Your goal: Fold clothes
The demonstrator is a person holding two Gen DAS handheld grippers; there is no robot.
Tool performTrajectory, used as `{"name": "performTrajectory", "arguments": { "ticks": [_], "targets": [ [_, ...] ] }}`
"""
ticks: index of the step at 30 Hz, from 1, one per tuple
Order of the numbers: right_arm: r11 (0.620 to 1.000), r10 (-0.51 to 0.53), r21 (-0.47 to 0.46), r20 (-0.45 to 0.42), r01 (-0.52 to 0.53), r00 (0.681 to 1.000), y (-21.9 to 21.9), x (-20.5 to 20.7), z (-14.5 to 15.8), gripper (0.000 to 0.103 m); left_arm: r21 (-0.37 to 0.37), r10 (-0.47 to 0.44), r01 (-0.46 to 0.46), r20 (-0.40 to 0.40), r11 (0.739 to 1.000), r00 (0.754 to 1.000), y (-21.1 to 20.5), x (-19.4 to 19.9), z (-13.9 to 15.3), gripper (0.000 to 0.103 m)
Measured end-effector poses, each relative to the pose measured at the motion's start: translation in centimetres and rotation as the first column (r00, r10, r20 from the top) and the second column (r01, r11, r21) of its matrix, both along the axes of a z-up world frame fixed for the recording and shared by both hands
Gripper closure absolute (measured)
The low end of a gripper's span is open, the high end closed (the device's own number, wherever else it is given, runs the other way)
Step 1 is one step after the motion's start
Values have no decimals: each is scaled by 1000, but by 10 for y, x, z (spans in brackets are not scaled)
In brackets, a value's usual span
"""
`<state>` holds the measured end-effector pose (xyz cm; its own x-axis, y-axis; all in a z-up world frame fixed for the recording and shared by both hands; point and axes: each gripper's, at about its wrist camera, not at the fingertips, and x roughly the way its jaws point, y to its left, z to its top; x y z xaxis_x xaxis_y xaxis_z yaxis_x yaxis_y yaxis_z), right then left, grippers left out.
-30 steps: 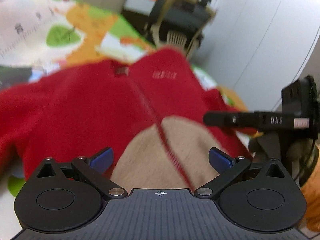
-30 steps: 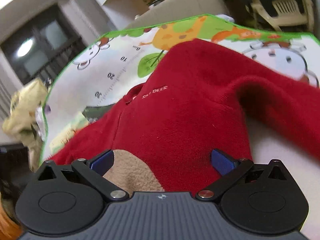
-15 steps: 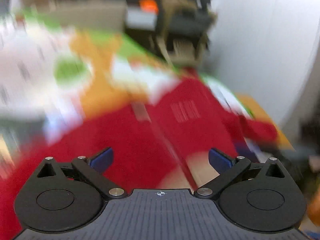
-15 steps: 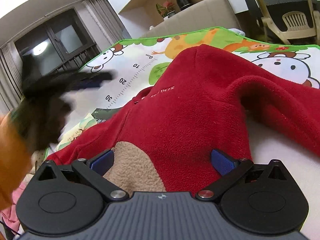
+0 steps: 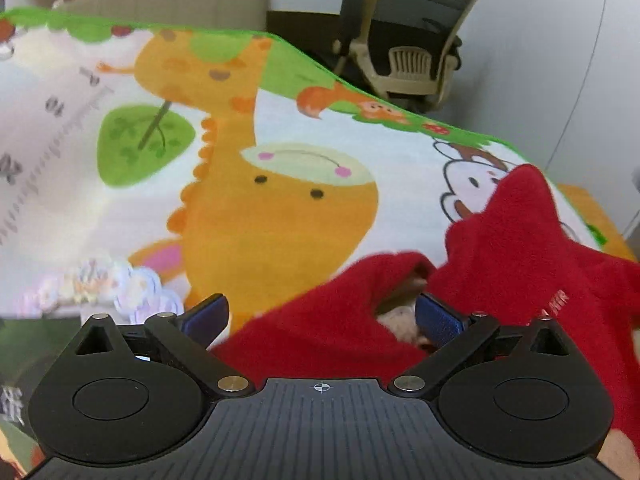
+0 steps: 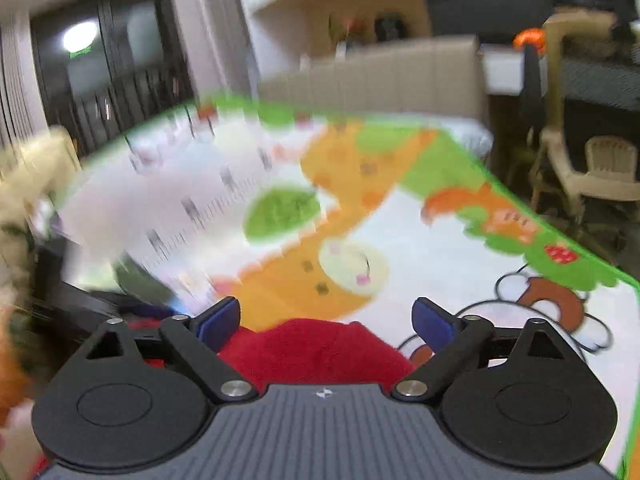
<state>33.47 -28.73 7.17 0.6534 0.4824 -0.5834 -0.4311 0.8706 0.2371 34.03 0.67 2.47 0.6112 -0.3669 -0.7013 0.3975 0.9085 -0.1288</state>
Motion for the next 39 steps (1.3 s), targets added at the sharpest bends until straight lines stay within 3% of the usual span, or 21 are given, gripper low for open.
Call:
{"name": "performTrajectory", "arguments": {
  "ticks": [1, 3, 4, 6, 9, 12, 15, 17, 19, 21, 23, 25, 26, 27, 29, 32, 34, 35, 36, 39],
  "targets": [
    [1000, 15, -21, -53, -16, 998, 7, 14, -12, 27, -26, 15, -15, -8, 1000, 1000, 6, -4, 0, 1],
    [1000, 17, -4, -138, -17, 990, 15, 19, -27, 54, -79, 44, -46, -27, 996, 999, 19, -12, 1, 1],
    [1000, 15, -7, -125, -16, 992, 18, 10, -25, 57, -105, 62, -64, -26, 992, 998, 26, -18, 4, 1],
    [999, 27, -14, -64, -28, 998, 22, -19, -11, 84, -154, 95, -96, -17, 983, 995, 39, -32, 13, 1],
    [996, 91, -18, 16, -91, 996, 28, -86, 19, 85, -212, 126, -118, 27, 970, 992, 55, -57, 30, 1],
    [980, 195, -30, -12, -196, 981, 46, -148, 21, 88, -268, 138, -111, 85, 957, 987, 60, -76, 50, 1],
    [934, 340, -48, -179, -353, 923, 73, -188, -16, 103, -333, 128, -71, 151, 940, 980, 53, -97, 71, 1],
    [896, 374, -168, -209, -410, 904, 93, -208, -41, 103, -365, 103, -25, 196, 930, 975, 41, -112, 81, 0],
    [855, 411, -282, -143, -435, 900, 102, -222, -45, 103, -357, 65, 18, 217, 934, 974, 22, -123, 81, 0],
    [865, 416, -270, -84, -422, 906, 94, -222, -24, 102, -272, 26, 36, 223, 962, 974, -5, -132, 70, 0],
    [893, 390, -245, 8, -377, 921, 78, -218, 10, 94, -143, -5, 38, 224, 989, 975, -30, -136, 49, 0],
    [930, 302, -255, 125, -264, 945, 59, -208, 38, 51, -25, -19, 25, 219, 999, 976, -47, -138, 25, 0],
    [946, 250, -256, 175, -201, 952, 51, -201, 47, 17, -4, -16, 17, 204, 1000, 979, -47, -139, 15, 0],
    [956, 207, -252, 215, -151, 954, 43, -192, 52, 9, -9, -15, 17, 179, 1000, 984, -44, -139, 7, 0],
    [960, 169, -259, 222, -109, 960, 38, -169, 49, 9, -48, 2, 4, 123, 999, 992, -35, -138, -4, 0],
    [948, 151, -307, 204, -83, 967, 48, -134, 21, 9, -105, 30, -23, 63, 994, 998, -22, -136, -11, 0],
    [940, 131, -334, 171, -68, 977, 56, -114, -1, 27, -139, 41, -35, 39, 990, 998, -14, -136, -9, 0],
    [937, 122, -344, 152, -64, 981, 60, -107, -9, 64, -153, 47, -42, 32, 987, 998, -11, -138, -7, 0],
    [940, 110, -337, 151, -53, 982, 62, -104, -14, 80, -166, 52, -46, 31, 985, 998, -7, -140, -5, 0],
    [948, 112, -315, 219, -38, 969, 68, -118, -6, 91, -218, 71, -62, 36, 974, 997, 7, -144, 5, 0]
  ]
}}
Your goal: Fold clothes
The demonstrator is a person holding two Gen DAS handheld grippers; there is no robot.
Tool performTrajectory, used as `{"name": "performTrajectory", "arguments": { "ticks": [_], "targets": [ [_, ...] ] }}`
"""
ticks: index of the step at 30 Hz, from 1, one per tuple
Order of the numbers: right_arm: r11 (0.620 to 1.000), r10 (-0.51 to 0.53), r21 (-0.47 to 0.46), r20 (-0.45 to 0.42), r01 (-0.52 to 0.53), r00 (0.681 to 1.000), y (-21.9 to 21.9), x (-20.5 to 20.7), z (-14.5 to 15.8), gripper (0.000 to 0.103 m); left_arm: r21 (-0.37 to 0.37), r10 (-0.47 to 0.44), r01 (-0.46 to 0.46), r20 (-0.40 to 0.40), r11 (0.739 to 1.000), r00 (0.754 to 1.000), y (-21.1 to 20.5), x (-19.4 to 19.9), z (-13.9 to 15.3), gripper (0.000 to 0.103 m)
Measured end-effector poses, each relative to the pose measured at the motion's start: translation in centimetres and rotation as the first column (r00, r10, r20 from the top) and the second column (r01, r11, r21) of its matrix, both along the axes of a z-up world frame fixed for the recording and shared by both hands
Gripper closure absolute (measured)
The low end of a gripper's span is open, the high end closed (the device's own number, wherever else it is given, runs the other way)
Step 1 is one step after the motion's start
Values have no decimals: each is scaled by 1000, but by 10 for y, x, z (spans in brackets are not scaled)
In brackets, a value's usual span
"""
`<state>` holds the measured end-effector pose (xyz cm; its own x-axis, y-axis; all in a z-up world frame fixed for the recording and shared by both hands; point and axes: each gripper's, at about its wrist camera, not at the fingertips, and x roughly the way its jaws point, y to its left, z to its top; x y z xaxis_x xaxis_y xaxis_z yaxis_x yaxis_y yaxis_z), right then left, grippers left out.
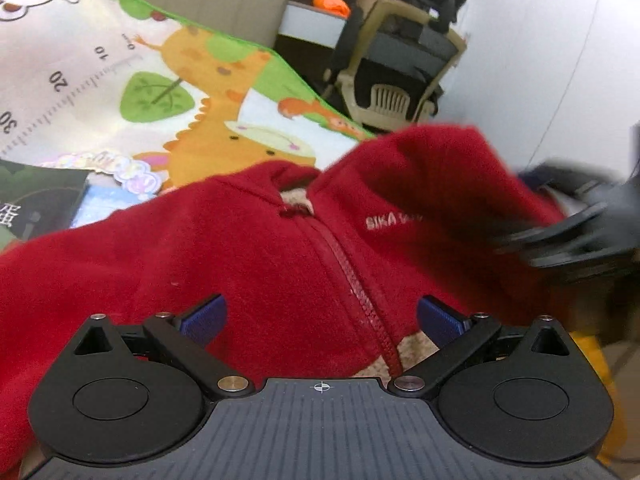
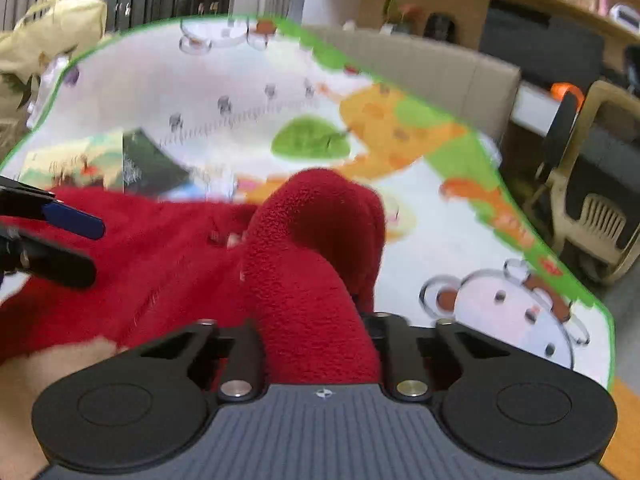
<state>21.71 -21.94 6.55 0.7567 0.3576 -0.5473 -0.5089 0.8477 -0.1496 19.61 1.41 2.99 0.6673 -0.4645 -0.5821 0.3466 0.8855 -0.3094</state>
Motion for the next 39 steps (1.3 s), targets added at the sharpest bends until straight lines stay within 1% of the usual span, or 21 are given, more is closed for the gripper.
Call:
{"name": "performTrajectory", "arguments": {
  "ticks": [2, 5, 9, 12, 14, 16, 18, 19, 20, 21, 22, 23, 24, 26, 29, 31, 32, 34, 36, 37, 39],
  "targets": [
    [995, 98, 13, 56, -99, 994, 12, -27, 16, 92, -47, 21, -20, 18, 999, 1000, 12, -3, 11, 0],
    [956, 292, 6, 44, -293, 955, 31, -69, 23, 92, -107, 65, -57, 70, 993, 995, 25, -5, 35, 0],
    [884, 464, 9, -117, -467, 878, 58, -113, -13, 92, -223, 113, -75, 164, 972, 980, 39, -9, 72, 0],
    [849, 519, 15, -211, -528, 828, 72, -131, -43, 91, -291, 77, -12, 214, 957, 974, 39, -20, 87, 0],
    [837, 531, -19, -205, -546, 822, 77, -139, -48, 88, -282, 13, 45, 201, 958, 980, 32, -26, 84, 0],
    [834, 538, 0, -219, -551, 814, 71, -136, -40, 87, -222, -40, 78, 170, 972, 985, 20, -33, 70, 0],
    [831, 543, 17, -237, -556, 805, 61, -132, -28, 82, -141, -52, 72, 139, 987, 989, 11, -41, 53, 0],
    [833, 538, 9, -244, -553, 807, 50, -131, -18, 78, -75, -51, 62, 144, 995, 988, 6, -46, 45, 0],
    [844, 522, 5, -240, -536, 819, 39, -129, -4, 69, -2, -48, 49, 155, 999, 987, 0, -51, 38, 0],
    [857, 502, 5, -232, -515, 833, 26, -127, 10, 60, 71, -47, 35, 166, 997, 985, -6, -56, 31, 0],
    [877, 471, 15, -222, -480, 854, 15, -123, 24, 58, 131, -55, 31, 183, 991, 982, -11, -60, 25, 0],
    [904, 423, 32, -213, -427, 881, 5, -116, 36, 53, 159, -65, 34, 196, 987, 978, -14, -63, 22, 0],
    [929, 368, 50, -204, -366, 907, -5, -109, 47, 44, 178, -75, 38, 208, 983, 975, -17, -67, 20, 0],
    [965, 259, 86, -205, -246, 944, -24, -93, 62, 37, 176, -76, 37, 219, 984, 973, -17, -68, 18, 0],
    [985, 135, 140, -257, -102, 957, -43, -70, 66, 37, 121, -48, 24, 202, 992, 978, -10, -62, 17, 0],
    [981, 144, 169, -307, -95, 941, -54, -62, 68, 37, 82, -29, 14, 188, 997, 982, -5, -58, 17, 0],
    [979, 169, 161, -327, -121, 930, -55, -63, 71, 37, 73, -23, 10, 185, 997, 983, -3, -58, 17, 0],
    [973, 230, 94, -320, -211, 919, -58, -77, 79, 37, 63, -17, 5, 180, 998, 984, -1, -58, 17, 0],
    [971, 229, -3, -290, -241, 929, -59, -91, 91, 35, 58, -18, 7, 178, 998, 984, -1, -58, 16, 0],
    [975, 206, -24, -277, -221, 939, -65, -96, 95, 34, 59, -22, 12, 181, 998, 983, -1, -58, 15, 0],
    [991, 127, -9, -259, -134, 958, -74, -97, 102, 30, 60, -33, 22, 186, 998, 982, 0, -58, 14, 0]
  ]
}}
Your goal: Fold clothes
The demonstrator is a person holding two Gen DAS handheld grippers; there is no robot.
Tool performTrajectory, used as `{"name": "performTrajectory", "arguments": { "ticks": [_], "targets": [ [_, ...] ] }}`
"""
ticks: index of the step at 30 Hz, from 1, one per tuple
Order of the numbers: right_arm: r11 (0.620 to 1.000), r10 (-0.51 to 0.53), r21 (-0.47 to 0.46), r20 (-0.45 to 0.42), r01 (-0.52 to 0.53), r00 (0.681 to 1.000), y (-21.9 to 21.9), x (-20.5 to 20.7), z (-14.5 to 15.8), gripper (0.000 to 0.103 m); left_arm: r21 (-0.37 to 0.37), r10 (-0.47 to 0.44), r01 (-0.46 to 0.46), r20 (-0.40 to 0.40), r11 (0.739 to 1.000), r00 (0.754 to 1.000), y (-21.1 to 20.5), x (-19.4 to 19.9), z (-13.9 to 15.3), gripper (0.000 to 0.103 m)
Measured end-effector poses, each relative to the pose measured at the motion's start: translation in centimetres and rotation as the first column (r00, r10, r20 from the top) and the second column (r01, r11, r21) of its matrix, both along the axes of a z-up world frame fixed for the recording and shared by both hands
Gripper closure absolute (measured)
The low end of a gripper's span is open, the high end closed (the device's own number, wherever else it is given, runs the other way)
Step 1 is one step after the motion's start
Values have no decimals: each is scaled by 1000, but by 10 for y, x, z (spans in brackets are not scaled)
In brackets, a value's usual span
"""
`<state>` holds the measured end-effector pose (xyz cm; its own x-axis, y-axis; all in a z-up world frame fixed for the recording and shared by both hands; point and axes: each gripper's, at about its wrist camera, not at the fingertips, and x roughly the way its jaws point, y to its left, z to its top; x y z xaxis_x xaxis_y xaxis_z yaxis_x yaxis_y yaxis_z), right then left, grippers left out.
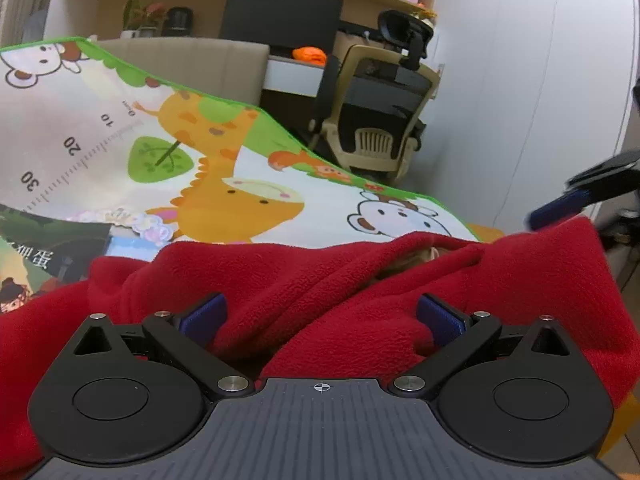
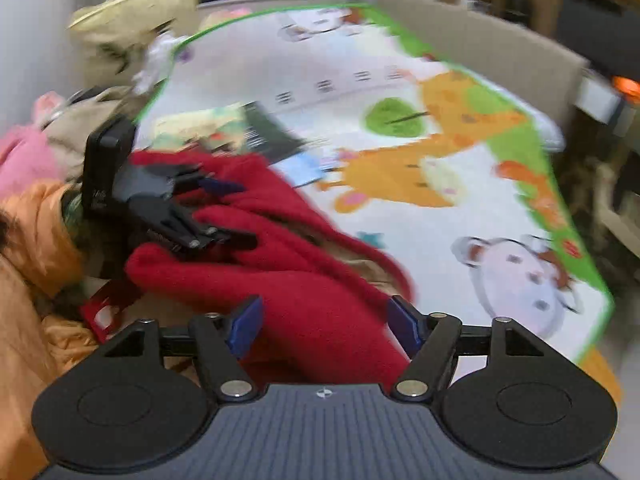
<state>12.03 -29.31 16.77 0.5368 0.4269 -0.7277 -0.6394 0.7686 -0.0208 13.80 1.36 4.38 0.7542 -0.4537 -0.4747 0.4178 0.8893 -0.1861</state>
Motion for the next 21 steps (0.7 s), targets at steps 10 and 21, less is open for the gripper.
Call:
{"name": "performTrajectory", "arguments": {
  "ticks": [10, 21],
  "targets": [
    [928, -335, 53, -314, 369, 888, 5, 129, -85, 30, 44, -44, 43, 10, 998, 999, -6, -1, -14, 0],
    [942, -96, -295, 226, 162, 969, 102, 154, -55, 94, -92, -42, 42, -1, 995, 999, 15, 3, -6, 0]
  ]
}}
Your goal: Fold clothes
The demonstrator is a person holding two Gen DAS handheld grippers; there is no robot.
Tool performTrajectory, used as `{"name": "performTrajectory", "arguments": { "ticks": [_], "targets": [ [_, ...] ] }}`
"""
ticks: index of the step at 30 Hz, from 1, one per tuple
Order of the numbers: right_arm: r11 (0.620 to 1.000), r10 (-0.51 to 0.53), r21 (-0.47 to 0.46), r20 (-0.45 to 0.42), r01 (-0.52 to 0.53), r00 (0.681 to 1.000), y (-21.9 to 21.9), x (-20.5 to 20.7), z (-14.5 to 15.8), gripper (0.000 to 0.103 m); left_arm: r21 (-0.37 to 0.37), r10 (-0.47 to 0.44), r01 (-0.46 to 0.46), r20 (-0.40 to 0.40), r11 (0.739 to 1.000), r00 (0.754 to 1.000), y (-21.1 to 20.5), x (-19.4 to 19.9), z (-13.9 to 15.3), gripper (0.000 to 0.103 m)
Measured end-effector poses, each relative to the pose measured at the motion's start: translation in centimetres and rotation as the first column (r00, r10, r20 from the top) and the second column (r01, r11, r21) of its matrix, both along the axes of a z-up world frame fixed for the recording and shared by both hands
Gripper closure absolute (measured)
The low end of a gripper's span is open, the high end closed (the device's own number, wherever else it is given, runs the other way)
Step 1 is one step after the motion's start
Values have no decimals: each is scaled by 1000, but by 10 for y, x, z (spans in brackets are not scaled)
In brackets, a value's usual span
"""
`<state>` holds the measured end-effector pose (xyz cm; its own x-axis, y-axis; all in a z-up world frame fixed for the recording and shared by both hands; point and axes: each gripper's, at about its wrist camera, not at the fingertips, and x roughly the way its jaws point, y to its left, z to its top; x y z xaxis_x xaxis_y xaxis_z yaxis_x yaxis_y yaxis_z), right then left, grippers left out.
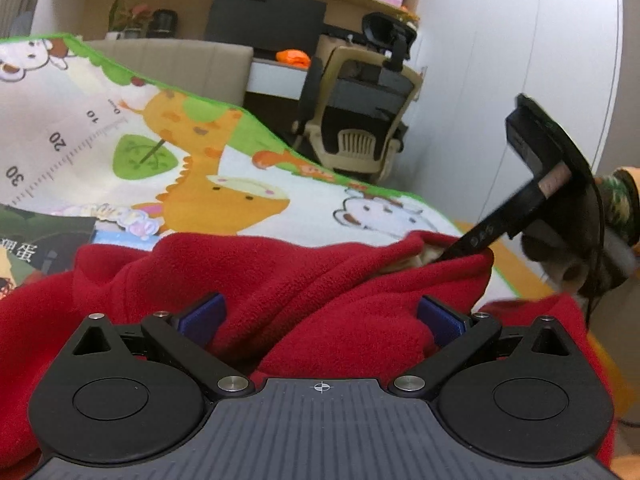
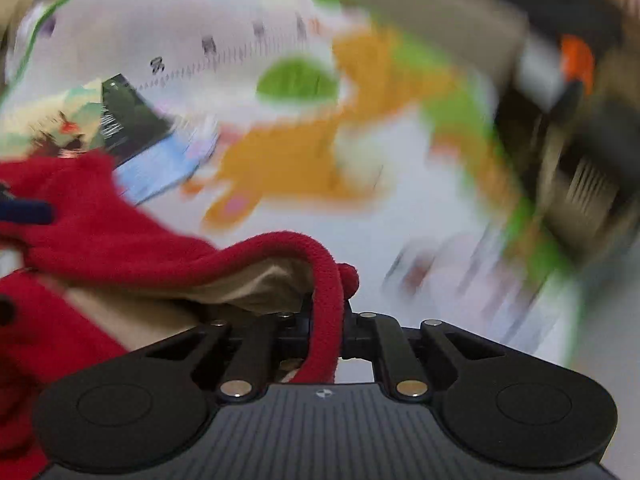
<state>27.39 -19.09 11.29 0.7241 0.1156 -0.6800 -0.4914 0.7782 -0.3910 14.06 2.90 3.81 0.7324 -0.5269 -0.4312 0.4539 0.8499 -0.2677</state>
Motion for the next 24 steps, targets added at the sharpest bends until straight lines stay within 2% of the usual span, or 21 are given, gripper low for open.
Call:
{"name": "performTrajectory", "arguments": {
  "ticks": [1, 2, 3, 4, 5, 6, 7, 8, 9, 11, 12, 14, 16, 19, 20, 22, 24],
  "targets": [
    [996, 33, -81, 114, -24, 993, 13, 8, 9, 94, -46, 7, -7, -6, 999, 1000, 6, 4, 5, 0],
    [985, 77, -166, 233, -38, 969, 27, 18, 16, 94, -91, 15, -16, -12, 996, 1000, 13, 7, 11, 0],
    [967, 131, -253, 347, -42, 929, 42, 28, 21, 94, -134, 25, -27, -17, 991, 1000, 20, 11, 16, 0],
    [938, 197, -344, 467, -28, 862, 57, 38, 24, 94, -176, 36, -40, -23, 983, 999, 26, 14, 20, 0],
    [900, 276, -435, 575, 2, 770, 69, 47, 21, 94, -210, 48, -54, -30, 976, 998, 33, 17, 24, 0],
    [849, 368, -525, 663, 54, 652, 82, 58, 14, 91, -222, 58, -65, -36, 973, 998, 37, 20, 25, 0],
    [807, 436, -580, 710, 108, 552, 93, 72, 7, 85, -228, 68, -76, -42, 971, 997, 40, 23, 26, 0],
    [791, 454, -597, 720, 135, 524, 102, 87, 4, 68, -222, 74, -84, -52, 971, 996, 40, 26, 24, 0],
    [788, 434, -603, 687, 124, 583, 107, 101, 2, 47, -211, 80, -92, -64, 973, 995, 39, 29, 22, 0],
    [789, 366, -609, 567, 77, 738, 116, 129, -1, 36, -193, 80, -96, -89, 976, 993, 35, 34, 18, 0],
    [791, 341, -610, 512, 55, 789, 115, 136, -4, 36, -187, 71, -90, -104, 978, 992, 32, 36, 14, 0],
    [789, 330, -614, 464, 30, 822, 103, 134, -12, 36, -171, 53, -75, -133, 982, 990, 25, 40, 7, 0],
    [820, 295, -572, 461, 26, 837, 80, 120, -7, 34, -149, 36, -61, -159, 987, 987, 18, 43, -1, 0],
    [926, 192, -377, 428, -18, 883, 29, 72, 17, 23, -121, 21, -47, -208, 992, 978, 8, 46, -15, 0],
    [955, 155, -293, 392, -37, 907, 8, 51, 24, 18, -111, 18, -44, -223, 993, 975, 5, 47, -19, 0],
    [984, 101, -169, 307, -51, 946, -32, 3, 28, 17, -92, 14, -39, -253, 995, 967, 0, 49, -28, 0],
    [995, 49, -93, 246, -27, 968, -67, -43, 20, 17, -66, 27, -47, -279, 997, 960, -3, 50, -36, 0]
  ]
}}
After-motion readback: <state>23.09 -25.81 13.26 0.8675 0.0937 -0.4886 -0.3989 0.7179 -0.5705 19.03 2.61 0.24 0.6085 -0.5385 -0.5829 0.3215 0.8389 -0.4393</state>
